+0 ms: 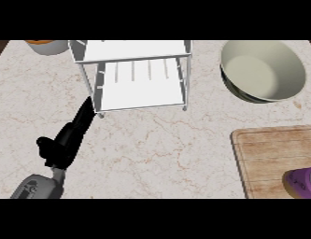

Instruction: Pick the can from the cutting board and place it in the tiered basket

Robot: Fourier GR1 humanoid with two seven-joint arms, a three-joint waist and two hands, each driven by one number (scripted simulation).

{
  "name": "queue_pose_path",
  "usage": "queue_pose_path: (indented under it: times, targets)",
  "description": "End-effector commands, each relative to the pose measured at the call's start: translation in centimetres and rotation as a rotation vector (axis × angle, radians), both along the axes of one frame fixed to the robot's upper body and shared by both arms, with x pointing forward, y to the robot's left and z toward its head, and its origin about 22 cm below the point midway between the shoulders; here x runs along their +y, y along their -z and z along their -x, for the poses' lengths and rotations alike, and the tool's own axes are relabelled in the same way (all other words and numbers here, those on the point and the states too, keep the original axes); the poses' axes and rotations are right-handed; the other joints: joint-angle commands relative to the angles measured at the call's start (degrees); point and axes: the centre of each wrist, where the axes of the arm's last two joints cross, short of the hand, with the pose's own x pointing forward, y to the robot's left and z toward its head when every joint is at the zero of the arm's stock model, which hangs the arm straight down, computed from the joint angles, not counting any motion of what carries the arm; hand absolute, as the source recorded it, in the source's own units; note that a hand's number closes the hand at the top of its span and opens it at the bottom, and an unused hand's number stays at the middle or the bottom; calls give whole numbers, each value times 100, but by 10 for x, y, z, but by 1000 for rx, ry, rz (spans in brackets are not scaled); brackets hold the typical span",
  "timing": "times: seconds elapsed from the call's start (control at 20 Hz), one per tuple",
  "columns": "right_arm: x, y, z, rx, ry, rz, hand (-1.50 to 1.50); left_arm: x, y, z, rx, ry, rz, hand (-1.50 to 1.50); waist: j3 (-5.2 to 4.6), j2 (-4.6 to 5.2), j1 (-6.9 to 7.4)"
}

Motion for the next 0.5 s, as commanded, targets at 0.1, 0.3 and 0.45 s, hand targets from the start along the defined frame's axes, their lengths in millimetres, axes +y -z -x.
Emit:
queue_pose_path:
  times: [0.1,0.3,0.45]
  targets:
    - [-11,33,-9,99,137,127,-150,-10,2,0,-8,1,-13,0,5,12,12]
    - [-12,58,-5,119,134,86,-150,-16,2,4,-2,-4,10,0,8,-1,-24]
    - [-14,70,-16,95,150,59,-150,0,0,3,-9,14,-3,0,6,3,3]
